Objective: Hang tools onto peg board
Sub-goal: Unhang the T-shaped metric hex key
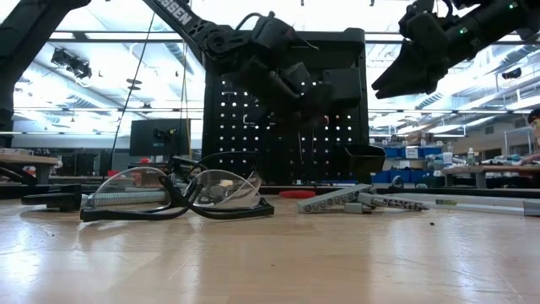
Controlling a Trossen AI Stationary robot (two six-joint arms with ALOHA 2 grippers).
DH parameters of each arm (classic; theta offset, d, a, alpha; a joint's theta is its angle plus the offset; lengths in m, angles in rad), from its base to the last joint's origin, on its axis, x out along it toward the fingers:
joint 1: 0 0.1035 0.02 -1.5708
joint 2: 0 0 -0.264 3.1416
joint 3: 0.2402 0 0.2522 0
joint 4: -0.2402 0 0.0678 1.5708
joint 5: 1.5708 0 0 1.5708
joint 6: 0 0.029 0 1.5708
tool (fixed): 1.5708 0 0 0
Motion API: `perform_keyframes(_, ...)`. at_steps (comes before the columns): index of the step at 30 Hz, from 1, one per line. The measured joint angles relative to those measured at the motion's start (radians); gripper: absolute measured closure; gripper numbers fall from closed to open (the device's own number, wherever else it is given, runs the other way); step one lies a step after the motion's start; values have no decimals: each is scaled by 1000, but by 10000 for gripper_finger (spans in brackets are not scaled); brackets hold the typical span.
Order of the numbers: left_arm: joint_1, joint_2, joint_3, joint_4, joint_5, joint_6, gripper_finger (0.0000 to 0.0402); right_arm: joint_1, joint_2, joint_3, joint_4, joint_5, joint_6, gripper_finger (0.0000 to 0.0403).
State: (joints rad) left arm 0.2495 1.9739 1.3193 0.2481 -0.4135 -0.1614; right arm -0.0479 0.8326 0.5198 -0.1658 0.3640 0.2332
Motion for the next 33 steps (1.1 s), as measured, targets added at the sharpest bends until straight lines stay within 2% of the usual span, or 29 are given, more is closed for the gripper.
perform_keyframes(2, 15, 0, 0, 34, -30, -4, 229, 0, 0, 0, 0, 0, -10, 173)
perform_keyframes(6, 27, 9, -1, 110, -203, -64, 229, -1, 0, 0, 3, 0, -29, 173)
perform_keyframes(12, 17, 100, 29, 357, -321, 35, 229, -2, 0, 0, 30, 3, -62, 173)
perform_keyframes(15, 16, 158, 83, 359, -412, 8, 229, -2, 0, 0, 30, 5, -72, 173)
perform_keyframes(18, 19, 206, 138, 362, -434, -33, 229, -2, 0, 0, 31, 6, -72, 173)
perform_keyframes(26, 26, 346, 319, 360, -561, 32, 229, -2, 0, 0, 30, 9, -78, 173)
perform_keyframes(33, 53, 376, 348, 357, -629, 3, 229, -2, 0, 0, 27, 9, -76, 173)
